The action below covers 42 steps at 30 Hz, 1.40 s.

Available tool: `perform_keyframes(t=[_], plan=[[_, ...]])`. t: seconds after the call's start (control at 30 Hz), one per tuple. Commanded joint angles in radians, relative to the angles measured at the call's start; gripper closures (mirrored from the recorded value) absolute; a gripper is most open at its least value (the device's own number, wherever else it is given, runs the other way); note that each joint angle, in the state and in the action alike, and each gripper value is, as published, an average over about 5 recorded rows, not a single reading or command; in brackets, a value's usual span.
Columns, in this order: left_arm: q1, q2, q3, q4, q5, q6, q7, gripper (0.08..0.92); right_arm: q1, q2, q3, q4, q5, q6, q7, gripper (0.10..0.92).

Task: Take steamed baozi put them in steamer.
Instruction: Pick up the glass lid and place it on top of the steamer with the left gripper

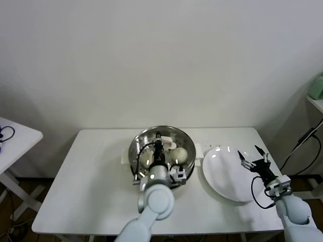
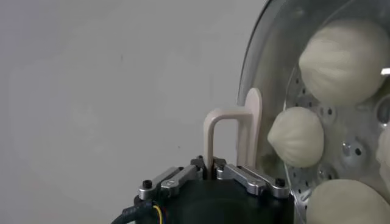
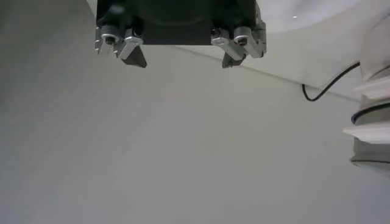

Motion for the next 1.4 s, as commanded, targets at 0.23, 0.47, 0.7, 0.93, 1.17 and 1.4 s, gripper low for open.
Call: perform_keyframes(t=[0.23, 0.47, 0.7, 0.93, 1.17, 1.4], plan=[[0.001, -0.001, -0.002, 0.01, 0.0, -0.005, -0.008, 0.838, -0.002, 0.004, 0.006, 0.0, -0.004, 0.002, -0.004, 0.203], [0.002, -0.002, -0.002, 0.013, -0.002, -0.006, -0.013, 0.838, -0.003, 0.007, 0.009, 0.0, -0.007, 0.004, -0.007, 0.203], [0.011, 0.004, -0.002, 0.01, -0.005, -0.011, -0.012, 0.838, -0.002, 0.009, 0.014, -0.001, -0.009, 0.004, -0.011, 0.203], [0.012, 0.004, -0.001, 0.011, -0.011, -0.009, -0.018, 0.838, -0.001, 0.011, 0.014, -0.001, -0.01, 0.004, -0.012, 0.203], [0.012, 0.004, -0.002, 0.014, -0.03, -0.009, -0.04, 0.835, -0.001, 0.012, 0.016, -0.002, -0.012, 0.006, -0.017, 0.203], [0.01, 0.019, -0.005, -0.014, -0.047, -0.016, -0.039, 0.678, 0.001, 0.013, 0.016, -0.005, -0.016, 0.007, -0.02, 0.203]])
